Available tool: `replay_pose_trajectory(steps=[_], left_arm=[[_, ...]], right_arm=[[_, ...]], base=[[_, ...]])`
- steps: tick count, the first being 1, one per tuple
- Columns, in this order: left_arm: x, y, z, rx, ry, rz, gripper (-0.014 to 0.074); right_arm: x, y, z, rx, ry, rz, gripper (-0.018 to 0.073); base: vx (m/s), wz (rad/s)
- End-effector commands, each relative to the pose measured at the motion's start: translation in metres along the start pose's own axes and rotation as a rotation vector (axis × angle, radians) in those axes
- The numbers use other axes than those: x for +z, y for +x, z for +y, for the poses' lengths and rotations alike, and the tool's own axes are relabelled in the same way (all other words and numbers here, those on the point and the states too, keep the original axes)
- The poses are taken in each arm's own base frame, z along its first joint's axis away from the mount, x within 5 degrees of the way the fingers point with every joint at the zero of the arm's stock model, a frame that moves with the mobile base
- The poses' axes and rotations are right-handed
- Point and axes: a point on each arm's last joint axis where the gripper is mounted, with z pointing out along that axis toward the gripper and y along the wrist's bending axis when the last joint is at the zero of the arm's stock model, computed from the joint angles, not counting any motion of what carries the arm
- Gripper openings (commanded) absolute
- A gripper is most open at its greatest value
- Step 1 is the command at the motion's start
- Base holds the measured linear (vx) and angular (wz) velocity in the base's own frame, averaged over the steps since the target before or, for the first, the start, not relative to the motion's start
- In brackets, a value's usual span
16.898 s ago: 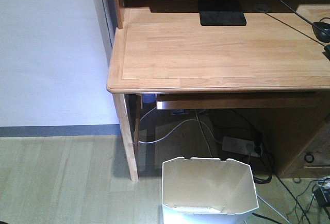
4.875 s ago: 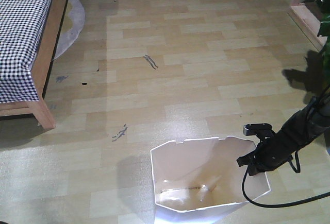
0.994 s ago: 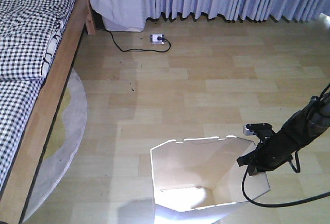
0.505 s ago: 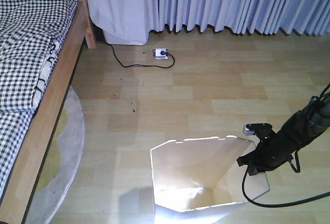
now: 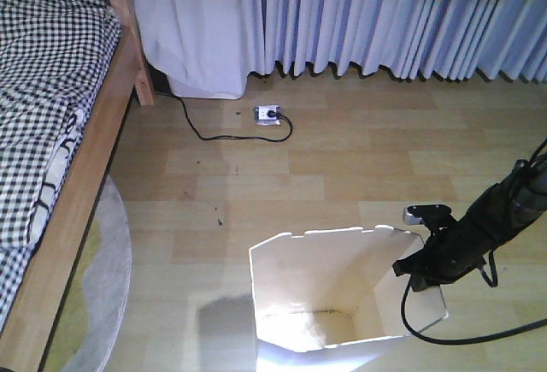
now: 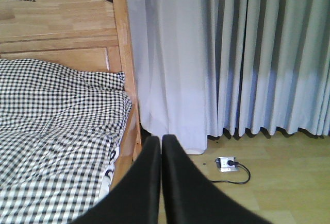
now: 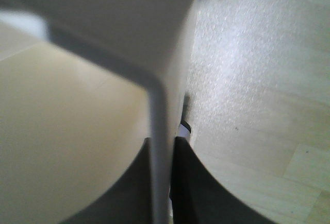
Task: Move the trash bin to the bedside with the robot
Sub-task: 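Carry the bin with the right gripper toward the bed, then carry the bin with the right gripper to the bed's head end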
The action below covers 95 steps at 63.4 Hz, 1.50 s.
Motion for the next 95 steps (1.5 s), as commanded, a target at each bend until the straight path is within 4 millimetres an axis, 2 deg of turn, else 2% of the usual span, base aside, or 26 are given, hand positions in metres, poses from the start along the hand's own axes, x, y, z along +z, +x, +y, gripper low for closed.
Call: replay_pose_trajectory(steps=[1, 95], left_arm=[[-0.0019, -0.0137, -0.0005, -0.009, 0.005, -0.097, -0.0006], [-0.0019, -0.0137, -0.0005, -0.009, 0.005, -0.097, -0.0006]], right_arm=[[-0.0247, -0.0107, 0.0112, -0.004, -0.083, -0.028, -0.0009], [-0.0247, -0.0107, 0.0112, -0.004, -0.083, -0.028, -0.0009]], base=[[0.32, 0.00], [0.26, 0.00]])
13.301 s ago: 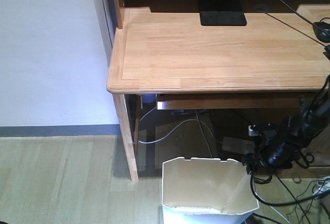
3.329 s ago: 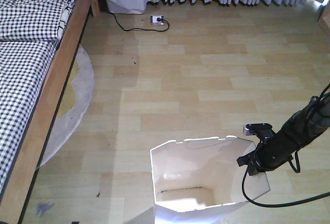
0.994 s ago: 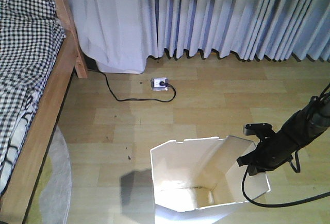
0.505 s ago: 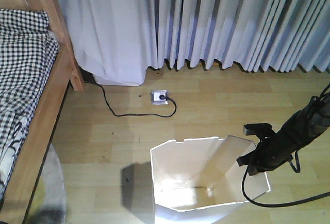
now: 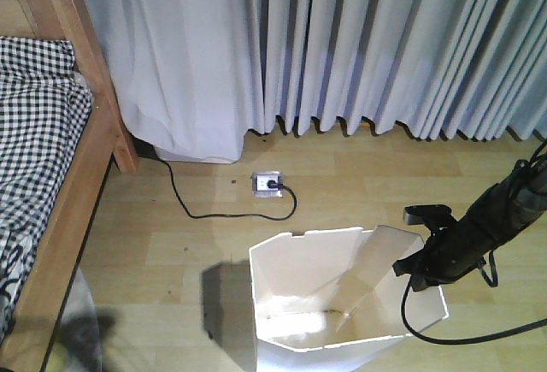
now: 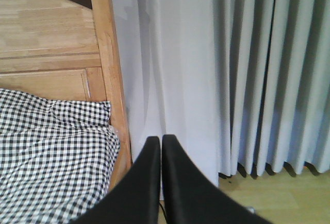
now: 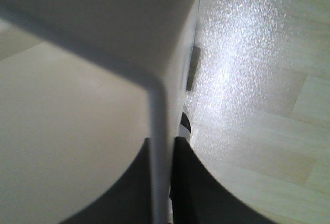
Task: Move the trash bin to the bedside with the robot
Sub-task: 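Carry the bin with the right gripper to the bed's head end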
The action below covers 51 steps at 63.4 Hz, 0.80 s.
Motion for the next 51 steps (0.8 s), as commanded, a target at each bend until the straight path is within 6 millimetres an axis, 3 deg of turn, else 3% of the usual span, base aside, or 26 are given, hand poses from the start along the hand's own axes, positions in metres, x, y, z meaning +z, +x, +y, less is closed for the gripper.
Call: replay_pose_trajectory(steps=[1, 51], left_arm=[[-0.0019, -0.0137, -0.0005, -0.009, 0.005, -0.097, -0.0006], [-0.0019, -0.0137, -0.0005, -0.009, 0.005, -0.097, -0.0006]], right_arm=[[-0.0247, -0.0106, 0.0112, -0.004, -0.083, -0.028, -0.0009], [-0.0247, -0.0106, 0.0112, -0.004, -0.083, -0.028, -0.0009]], base=[[0.21, 0.06], [0.18, -0.01]])
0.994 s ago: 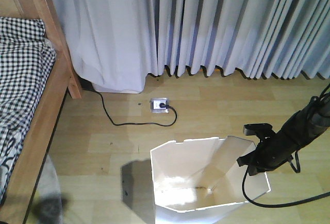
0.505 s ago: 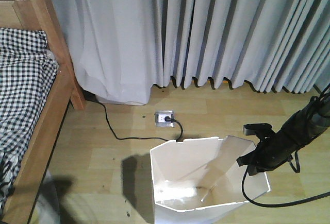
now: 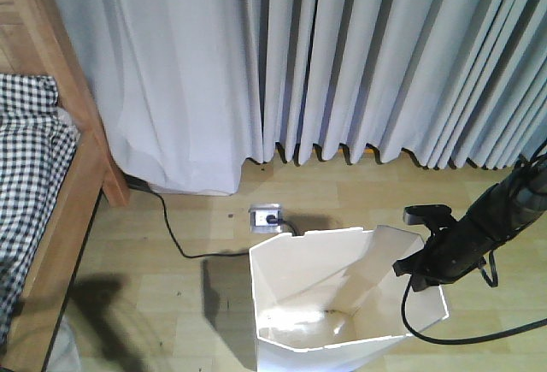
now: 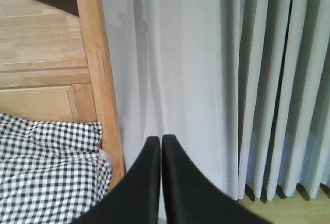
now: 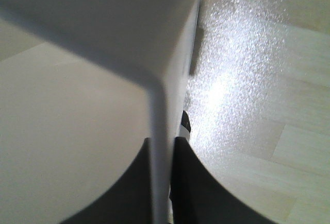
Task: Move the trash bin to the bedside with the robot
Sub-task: 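Carry the bin with the right gripper to the bed's head end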
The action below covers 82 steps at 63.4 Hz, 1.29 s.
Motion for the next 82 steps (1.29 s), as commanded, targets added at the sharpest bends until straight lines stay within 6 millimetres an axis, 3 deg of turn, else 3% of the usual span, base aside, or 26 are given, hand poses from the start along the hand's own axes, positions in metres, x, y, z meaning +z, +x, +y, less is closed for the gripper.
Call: replay_pose_trajectory(steps=[1, 82], left_arm=[[-0.0019, -0.0137, -0.0005, -0.009, 0.005, -0.097, -0.0006], [-0.0019, -0.0137, -0.0005, -0.009, 0.005, -0.097, -0.0006]], right_arm=[[-0.0247, -0.0106, 0.0113, -0.004, -0.084, -0.028, -0.0009], [-0.0247, -0.0106, 0.0114, -0.004, -0.085, -0.027, -0.0009]], base=[[0.17, -0.02], [0.11, 0.04]])
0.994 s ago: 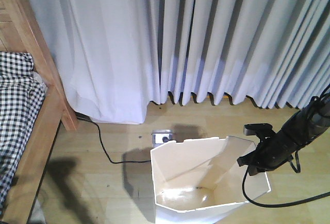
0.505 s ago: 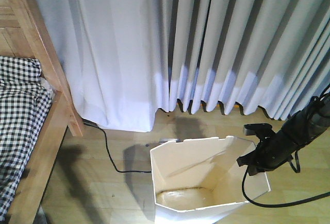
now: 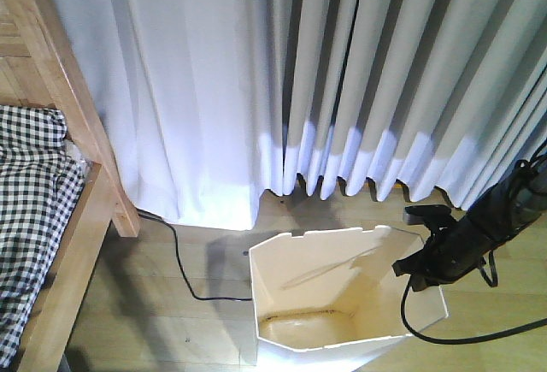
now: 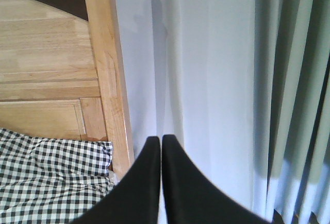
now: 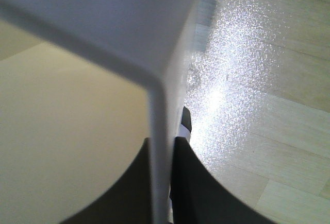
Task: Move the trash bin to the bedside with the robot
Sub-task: 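Carry the bin with the right gripper to the bed's head end, then lower the bin to the floor beside the bed with the right gripper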
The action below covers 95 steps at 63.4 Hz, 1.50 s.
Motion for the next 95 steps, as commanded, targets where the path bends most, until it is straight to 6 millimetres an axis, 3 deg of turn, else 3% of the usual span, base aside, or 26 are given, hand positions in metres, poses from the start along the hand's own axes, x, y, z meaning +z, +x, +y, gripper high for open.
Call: replay_pose_trajectory(steps=[1, 58, 95], left_arm=[[-0.002, -0.014, 0.000, -0.009, 0.005, -0.097, -0.0006], [-0.002, -0.014, 0.000, -0.009, 0.005, -0.097, -0.0006], [-0.002, -0.014, 0.000, -0.009, 0.005, -0.097, -0.0006]], right_arm=[[-0.025, -0.011, 0.011, -0.004, -0.084, -0.028, -0.0009], [-0.025, -0.011, 0.011, -0.003, -0.082, -0.029, -0.0009], [-0.016, -0.016, -0.001, 0.010, 0.021, -0.076, -0.0009]], base=[[0.06, -0.01], [0.01, 0.00], [0.00, 0.00]])
